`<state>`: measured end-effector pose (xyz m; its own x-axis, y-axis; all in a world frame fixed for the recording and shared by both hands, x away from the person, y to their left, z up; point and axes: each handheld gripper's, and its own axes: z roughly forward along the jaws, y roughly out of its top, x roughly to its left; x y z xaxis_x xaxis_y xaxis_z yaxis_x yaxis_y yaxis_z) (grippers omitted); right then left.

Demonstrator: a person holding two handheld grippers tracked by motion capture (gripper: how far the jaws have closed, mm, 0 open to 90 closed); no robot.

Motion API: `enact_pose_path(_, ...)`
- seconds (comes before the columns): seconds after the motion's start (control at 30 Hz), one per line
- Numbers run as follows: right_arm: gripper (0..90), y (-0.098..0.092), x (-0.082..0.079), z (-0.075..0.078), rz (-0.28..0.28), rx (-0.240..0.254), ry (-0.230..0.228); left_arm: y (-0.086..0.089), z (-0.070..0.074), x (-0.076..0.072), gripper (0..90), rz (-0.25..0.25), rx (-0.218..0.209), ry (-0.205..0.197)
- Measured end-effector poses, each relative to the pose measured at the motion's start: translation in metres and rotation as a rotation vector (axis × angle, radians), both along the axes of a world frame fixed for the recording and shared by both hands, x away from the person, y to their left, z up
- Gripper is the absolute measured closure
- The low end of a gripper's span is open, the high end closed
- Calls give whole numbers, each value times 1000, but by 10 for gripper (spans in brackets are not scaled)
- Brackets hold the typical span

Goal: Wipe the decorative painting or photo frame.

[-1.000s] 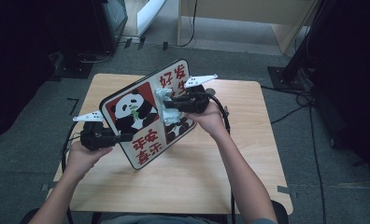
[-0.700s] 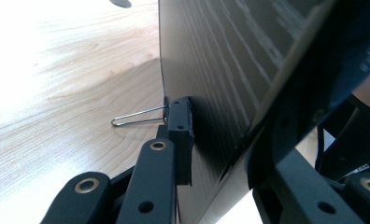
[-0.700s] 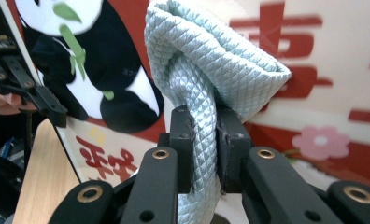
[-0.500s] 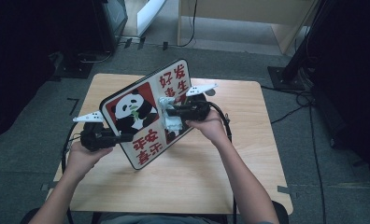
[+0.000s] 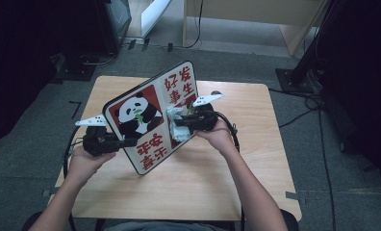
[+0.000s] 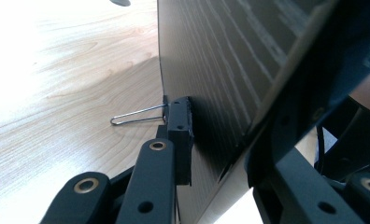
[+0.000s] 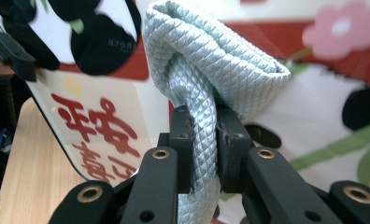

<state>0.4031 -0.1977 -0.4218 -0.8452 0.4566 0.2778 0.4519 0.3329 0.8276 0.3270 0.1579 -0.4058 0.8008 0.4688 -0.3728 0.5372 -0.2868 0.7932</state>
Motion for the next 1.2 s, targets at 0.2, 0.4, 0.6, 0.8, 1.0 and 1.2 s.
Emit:
enact_pose_path(0.2, 795, -2, -3, -9, -5, -18, 6, 0, 0, 0, 750, -5, 0, 1)
enact_pose_path(0.4, 795, -3, -5, -19, -8, -31, 33, 0, 0, 0, 750, -4, 1, 6)
enact_pose_path(0.6, 795, -5, -7, -28, -12, -38, 45, 0, 0, 0, 749, -5, 1, 7)
enact_pose_path(0.8, 793, -6, -9, -36, -12, -52, 57, 0, 0, 0, 747, -8, 0, 6)
enact_pose_path(1.0, 794, -7, -11, -44, -4, -57, 54, 0, 0, 0, 742, -11, -1, 7)
enact_pose_path(1.2, 795, -7, -11, -50, 7, -73, 78, 0, 0, 1, 738, -15, -1, 4)
